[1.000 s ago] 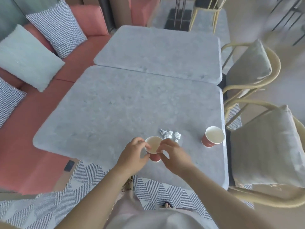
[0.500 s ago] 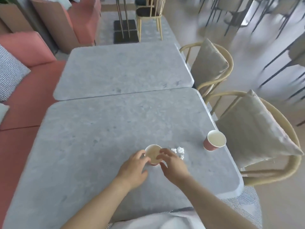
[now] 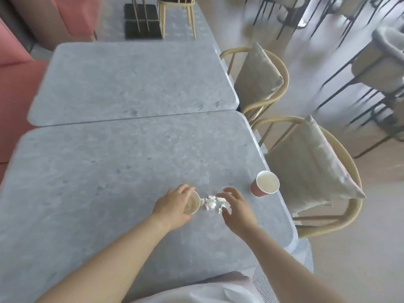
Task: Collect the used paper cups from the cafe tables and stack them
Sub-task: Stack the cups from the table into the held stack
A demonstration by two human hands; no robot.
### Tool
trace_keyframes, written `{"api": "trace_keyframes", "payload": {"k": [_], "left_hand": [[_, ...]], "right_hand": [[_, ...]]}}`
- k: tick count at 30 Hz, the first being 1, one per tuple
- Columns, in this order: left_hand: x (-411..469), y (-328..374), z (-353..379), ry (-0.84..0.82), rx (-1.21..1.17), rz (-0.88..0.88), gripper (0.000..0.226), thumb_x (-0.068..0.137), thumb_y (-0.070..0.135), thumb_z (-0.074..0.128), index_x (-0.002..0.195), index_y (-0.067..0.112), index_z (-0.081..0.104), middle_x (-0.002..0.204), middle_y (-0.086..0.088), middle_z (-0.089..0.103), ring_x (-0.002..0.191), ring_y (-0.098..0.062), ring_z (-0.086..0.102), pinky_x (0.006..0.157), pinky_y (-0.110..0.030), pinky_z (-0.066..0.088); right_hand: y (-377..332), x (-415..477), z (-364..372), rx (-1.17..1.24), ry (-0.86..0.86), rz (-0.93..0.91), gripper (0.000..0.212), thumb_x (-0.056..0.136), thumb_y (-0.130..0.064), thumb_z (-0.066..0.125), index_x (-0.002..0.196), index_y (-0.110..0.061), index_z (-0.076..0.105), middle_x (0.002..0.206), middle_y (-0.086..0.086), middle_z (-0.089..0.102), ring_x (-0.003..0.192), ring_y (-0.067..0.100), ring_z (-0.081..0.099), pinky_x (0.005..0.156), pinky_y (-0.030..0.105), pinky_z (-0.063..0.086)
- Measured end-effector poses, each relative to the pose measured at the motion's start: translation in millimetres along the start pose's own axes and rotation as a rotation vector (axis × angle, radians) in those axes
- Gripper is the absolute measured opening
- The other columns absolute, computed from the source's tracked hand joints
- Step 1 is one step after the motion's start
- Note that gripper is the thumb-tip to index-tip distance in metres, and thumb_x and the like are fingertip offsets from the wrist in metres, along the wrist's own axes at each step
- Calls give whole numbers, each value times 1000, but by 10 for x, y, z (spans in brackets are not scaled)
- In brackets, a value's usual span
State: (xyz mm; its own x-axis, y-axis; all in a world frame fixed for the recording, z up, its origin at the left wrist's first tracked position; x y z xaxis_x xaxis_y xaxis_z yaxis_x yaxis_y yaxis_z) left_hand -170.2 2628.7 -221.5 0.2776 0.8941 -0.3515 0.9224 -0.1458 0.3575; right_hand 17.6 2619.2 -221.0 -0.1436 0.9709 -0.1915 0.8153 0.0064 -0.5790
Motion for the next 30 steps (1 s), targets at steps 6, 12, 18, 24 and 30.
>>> {"api": "trace_keyframes", "payload": {"k": [6, 12, 18, 24, 30], "left_hand": [[112, 36, -41, 66, -114, -107, 79, 76, 46, 68, 142, 29, 27, 147, 14, 29, 127, -18, 40, 95, -33, 44], [134, 55, -39, 108, -135, -186, 82, 75, 47, 70, 142, 29, 28, 147, 14, 31, 128, -17, 41, 96, -32, 41], [113, 69, -19, 147, -166, -218, 83, 74, 46, 71, 142, 29, 27, 148, 15, 29, 129, -15, 39, 97, -30, 40], [110, 35, -5, 171, -205, -226, 83, 72, 47, 72, 141, 29, 30, 146, 15, 30, 129, -13, 39, 99, -26, 38], [108, 3, -7, 171, -220, -219, 83, 69, 50, 72, 139, 32, 32, 145, 17, 32, 128, -10, 40, 99, -25, 39]], "right_hand": [[85, 234, -3, -60, -93, -62, 42, 82, -9, 56, 119, -29, 55, 129, -9, 46, 113, 13, 50, 82, 19, 39], [221, 411, 165, -201, -306, -102, 54, 82, -17, 61, 131, -30, 43, 141, -6, 36, 127, 18, 35, 97, 26, 37], [310, 488, 337, -311, -425, -161, 57, 81, -18, 64, 133, -26, 41, 139, -5, 34, 128, 19, 31, 99, 30, 40], [352, 548, 369, -284, -381, -154, 25, 88, -5, 44, 103, -14, 62, 117, 4, 48, 109, 21, 47, 84, 28, 44], [44, 567, 60, -53, -198, -205, 32, 81, 2, 48, 102, -16, 64, 108, 0, 57, 93, 20, 58, 72, 25, 45]]}}
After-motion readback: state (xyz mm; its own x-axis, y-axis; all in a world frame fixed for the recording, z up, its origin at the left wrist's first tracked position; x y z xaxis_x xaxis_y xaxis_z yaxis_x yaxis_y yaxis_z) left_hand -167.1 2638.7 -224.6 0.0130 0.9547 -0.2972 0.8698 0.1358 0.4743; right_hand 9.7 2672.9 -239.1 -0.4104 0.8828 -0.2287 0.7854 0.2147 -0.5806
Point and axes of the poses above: each hand's wrist, its own x-axis towards the middle knuckle, its own z-axis out of the palm, y = z × x, the point moved 6 cm from there along x, towards the middle knuckle
